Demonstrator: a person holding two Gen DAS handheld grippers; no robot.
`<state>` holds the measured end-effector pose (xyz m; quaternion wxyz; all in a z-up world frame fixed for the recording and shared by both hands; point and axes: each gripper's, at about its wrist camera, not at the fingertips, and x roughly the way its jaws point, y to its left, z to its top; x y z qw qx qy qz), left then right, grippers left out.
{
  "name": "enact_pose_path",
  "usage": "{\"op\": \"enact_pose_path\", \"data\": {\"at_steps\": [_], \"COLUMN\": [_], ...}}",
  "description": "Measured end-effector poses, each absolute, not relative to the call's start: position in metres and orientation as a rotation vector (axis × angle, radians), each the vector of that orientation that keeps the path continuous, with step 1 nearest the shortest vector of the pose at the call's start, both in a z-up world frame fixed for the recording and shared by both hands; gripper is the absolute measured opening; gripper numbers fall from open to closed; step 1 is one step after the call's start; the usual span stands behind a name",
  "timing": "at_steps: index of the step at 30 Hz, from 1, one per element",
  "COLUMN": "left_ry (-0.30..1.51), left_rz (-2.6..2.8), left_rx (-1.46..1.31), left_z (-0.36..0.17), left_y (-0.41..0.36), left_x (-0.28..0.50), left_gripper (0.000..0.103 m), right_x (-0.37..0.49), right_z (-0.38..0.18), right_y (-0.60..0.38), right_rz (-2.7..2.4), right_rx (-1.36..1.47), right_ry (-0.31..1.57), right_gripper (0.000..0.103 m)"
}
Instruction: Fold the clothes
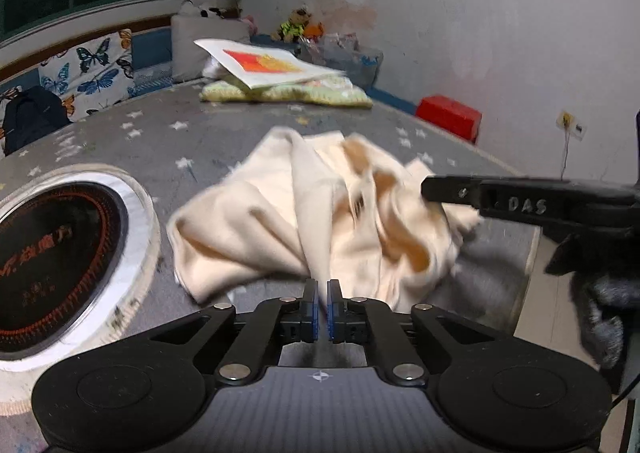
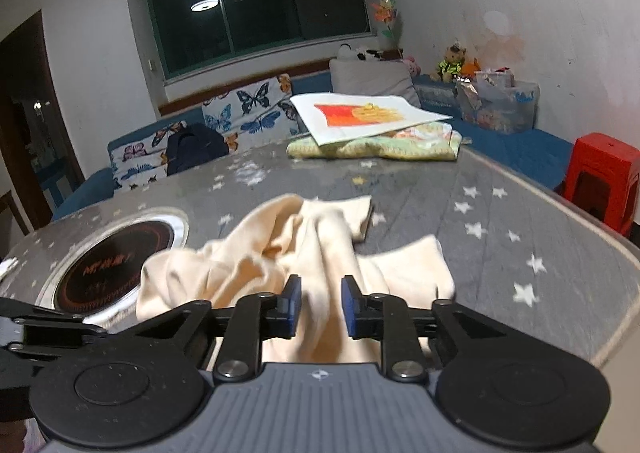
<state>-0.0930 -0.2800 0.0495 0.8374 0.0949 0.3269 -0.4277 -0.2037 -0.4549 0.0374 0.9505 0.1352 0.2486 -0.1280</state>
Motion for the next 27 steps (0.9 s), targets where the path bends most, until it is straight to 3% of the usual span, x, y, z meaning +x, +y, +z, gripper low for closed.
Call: {"op": "enact_pose_path", "data": {"at_steps": [5,11,14,18,19,21,23,24,27], "left_ry": [0.670,0.712,0.734,0.770,0.778,0.805,0.816,0.814,0.807], "left_rz": [-0.874,-0.875,-0.877,-0.871,-0.875,-0.890,-0.888,-0.886,-0.880], "left_rx": [0.157,0.084,0.077,0.094,0.095,0.089,0.083,0.080,0.064], "left_z": [0.067,0.074,0.072,0.063,0.060,0.053,0.049,0.048,0.048], "left_y": [-0.290,-0.316,-0.328,-0.344,-0.347,-0.350,-0.349,-0.346,-0.336], "left_x": [-0.074,-0.046,-0.038,-0.029,-0.028,-0.026,-0.025,-0.025,-0.025], "left_gripper": [0.013,0.049,0.057,0.053,0.048,0.025,0.016,0.010,0.008], "right_x": [-0.189,-0.180,-0.178,-0.171,-0.169,-0.166,-0.164,-0.164,-0.166], "right_z": [0.036,0.028,0.029,0.031,0.030,0.028,0.024,0.023,0.020], "right_y": [-0.461,-0.460,-0.460,-0.452,-0.451,-0.450,-0.450,-0.450,-0.453], "right_rz": [-0.263,-0.268,-0.251,-0.259,-0.262,-0.261,-0.266,-0.268,-0.265], "right_rx": [0.299,0.295,0.307,0.261,0.252,0.238,0.229,0.225,0.231], "right_ry": [0.519,0.539,0.532,0.530,0.535,0.547,0.558,0.562,0.565], "right_gripper": [0.025,0.033,0.034,0.034,0.033,0.033,0.030,0.023,0.013]}}
